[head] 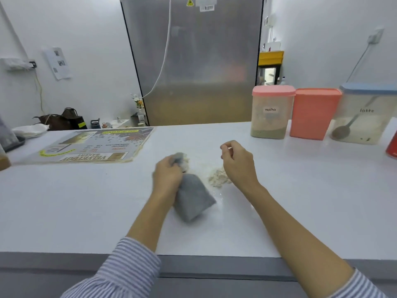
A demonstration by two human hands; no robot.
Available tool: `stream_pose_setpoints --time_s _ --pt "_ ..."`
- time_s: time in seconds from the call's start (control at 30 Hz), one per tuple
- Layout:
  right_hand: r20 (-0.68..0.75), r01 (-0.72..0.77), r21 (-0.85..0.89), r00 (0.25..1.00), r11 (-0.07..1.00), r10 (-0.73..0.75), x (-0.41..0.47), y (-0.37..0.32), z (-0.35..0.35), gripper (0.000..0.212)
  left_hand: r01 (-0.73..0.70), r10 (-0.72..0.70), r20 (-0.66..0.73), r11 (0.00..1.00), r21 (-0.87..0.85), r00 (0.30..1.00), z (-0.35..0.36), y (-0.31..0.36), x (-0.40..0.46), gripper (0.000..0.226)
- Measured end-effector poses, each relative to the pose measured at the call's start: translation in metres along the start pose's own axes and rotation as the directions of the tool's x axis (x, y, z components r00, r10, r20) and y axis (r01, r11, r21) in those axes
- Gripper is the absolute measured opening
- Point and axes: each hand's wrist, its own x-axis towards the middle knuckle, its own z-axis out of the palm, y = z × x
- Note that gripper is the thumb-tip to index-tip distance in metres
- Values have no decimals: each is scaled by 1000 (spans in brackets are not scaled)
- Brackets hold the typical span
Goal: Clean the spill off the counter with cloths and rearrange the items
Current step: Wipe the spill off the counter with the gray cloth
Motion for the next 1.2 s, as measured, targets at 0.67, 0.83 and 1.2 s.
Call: stream_pose_setpoints --time_s 0.67,0.83,1.2 --pt "-100 -74 56 992 996 80 4 1 -6 23 125 -124 -115 992 -6 986 23 1 14 28" --pt "-92 -75 45 993 996 79 0 5 -3 23 305 -224 -277 905 295 934 7 -9 7 16" --pt "-164 -142 66 975 988 151 7 7 -10 23 -80 -61 422 947 310 905 54 -1 20 28"
